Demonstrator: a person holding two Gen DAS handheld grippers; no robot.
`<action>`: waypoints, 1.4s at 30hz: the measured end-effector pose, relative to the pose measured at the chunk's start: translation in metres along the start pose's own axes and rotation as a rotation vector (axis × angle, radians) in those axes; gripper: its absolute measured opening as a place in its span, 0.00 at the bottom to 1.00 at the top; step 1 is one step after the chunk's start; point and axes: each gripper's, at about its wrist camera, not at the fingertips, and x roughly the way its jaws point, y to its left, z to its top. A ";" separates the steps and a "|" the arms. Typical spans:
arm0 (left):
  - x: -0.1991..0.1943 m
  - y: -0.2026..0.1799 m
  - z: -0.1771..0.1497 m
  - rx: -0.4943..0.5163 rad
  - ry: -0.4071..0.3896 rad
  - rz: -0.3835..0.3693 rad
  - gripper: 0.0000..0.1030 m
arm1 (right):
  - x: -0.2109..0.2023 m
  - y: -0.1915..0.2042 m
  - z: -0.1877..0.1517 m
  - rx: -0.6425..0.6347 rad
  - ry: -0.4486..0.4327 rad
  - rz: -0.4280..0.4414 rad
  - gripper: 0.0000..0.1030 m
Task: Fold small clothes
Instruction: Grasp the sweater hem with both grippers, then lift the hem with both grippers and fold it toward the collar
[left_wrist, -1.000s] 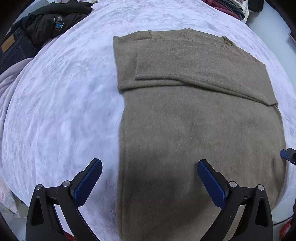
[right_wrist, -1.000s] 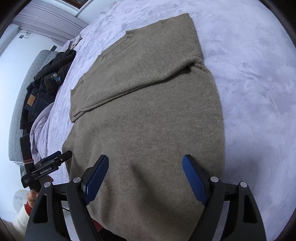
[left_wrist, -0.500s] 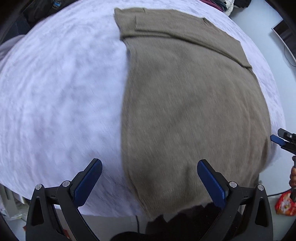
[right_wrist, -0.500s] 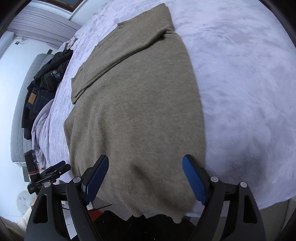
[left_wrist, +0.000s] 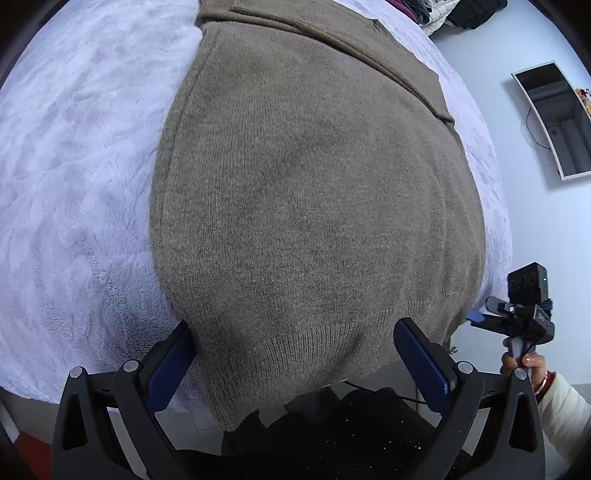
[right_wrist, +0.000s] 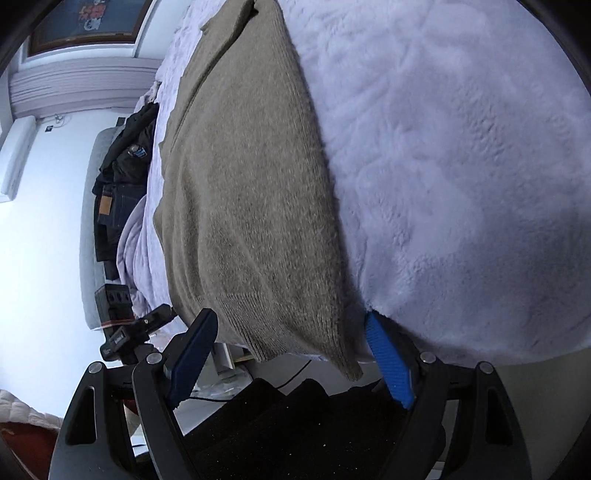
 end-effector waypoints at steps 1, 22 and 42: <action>0.002 0.001 -0.001 0.001 0.002 -0.006 1.00 | 0.004 -0.001 -0.001 -0.001 0.017 0.011 0.82; -0.022 -0.008 -0.005 -0.071 0.036 -0.153 0.14 | 0.006 0.015 -0.015 0.097 -0.036 0.361 0.08; -0.114 -0.018 0.199 -0.124 -0.404 -0.239 0.14 | -0.046 0.148 0.199 -0.123 -0.171 0.592 0.08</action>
